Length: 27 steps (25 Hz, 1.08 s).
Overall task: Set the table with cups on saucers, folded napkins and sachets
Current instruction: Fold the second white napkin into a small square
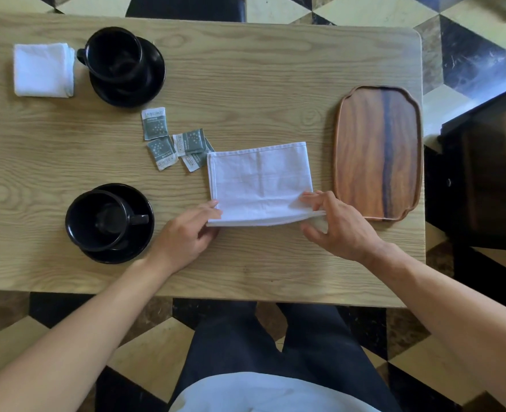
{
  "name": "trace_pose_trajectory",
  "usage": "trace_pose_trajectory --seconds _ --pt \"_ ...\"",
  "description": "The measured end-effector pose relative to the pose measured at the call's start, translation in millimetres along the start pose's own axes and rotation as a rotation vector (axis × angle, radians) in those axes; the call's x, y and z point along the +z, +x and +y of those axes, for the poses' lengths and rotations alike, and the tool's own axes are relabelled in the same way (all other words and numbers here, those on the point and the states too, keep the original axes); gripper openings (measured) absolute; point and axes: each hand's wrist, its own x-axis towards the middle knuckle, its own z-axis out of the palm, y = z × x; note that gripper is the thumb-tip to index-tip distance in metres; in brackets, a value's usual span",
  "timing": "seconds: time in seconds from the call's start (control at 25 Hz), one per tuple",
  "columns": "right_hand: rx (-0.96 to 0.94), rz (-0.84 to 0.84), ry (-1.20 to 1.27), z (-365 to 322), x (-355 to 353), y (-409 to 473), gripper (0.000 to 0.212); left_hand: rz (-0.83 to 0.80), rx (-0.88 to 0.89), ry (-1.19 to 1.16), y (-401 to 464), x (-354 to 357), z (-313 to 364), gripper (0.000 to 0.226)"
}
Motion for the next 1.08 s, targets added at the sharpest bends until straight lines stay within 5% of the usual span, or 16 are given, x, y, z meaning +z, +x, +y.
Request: trace_pose_trajectory --seconds 0.12,0.28,0.52,0.8,1.08 --pt "0.010 -0.061 -0.039 7.0 -4.8 2.0 0.049 0.138 -0.225 -0.115 6.0 4.5 7.7 0.028" --pt "0.156 0.110 0.092 5.3 -9.0 18.6 0.010 0.168 -0.464 -0.229 16.3 6.8 15.5 0.033" --pt "0.387 0.126 0.145 -8.9 -18.8 63.8 0.016 0.160 -0.678 -0.208 49.0 6.0 14.3 0.034" --pt "0.653 0.112 0.055 -15.4 -15.9 92.4 0.013 0.084 -0.665 -0.010 91.2 1.6 7.3 0.030" --pt "0.750 0.295 0.017 -28.6 -4.6 96.6 0.015 0.068 -0.747 0.168 105.0 9.4 8.1 0.033"
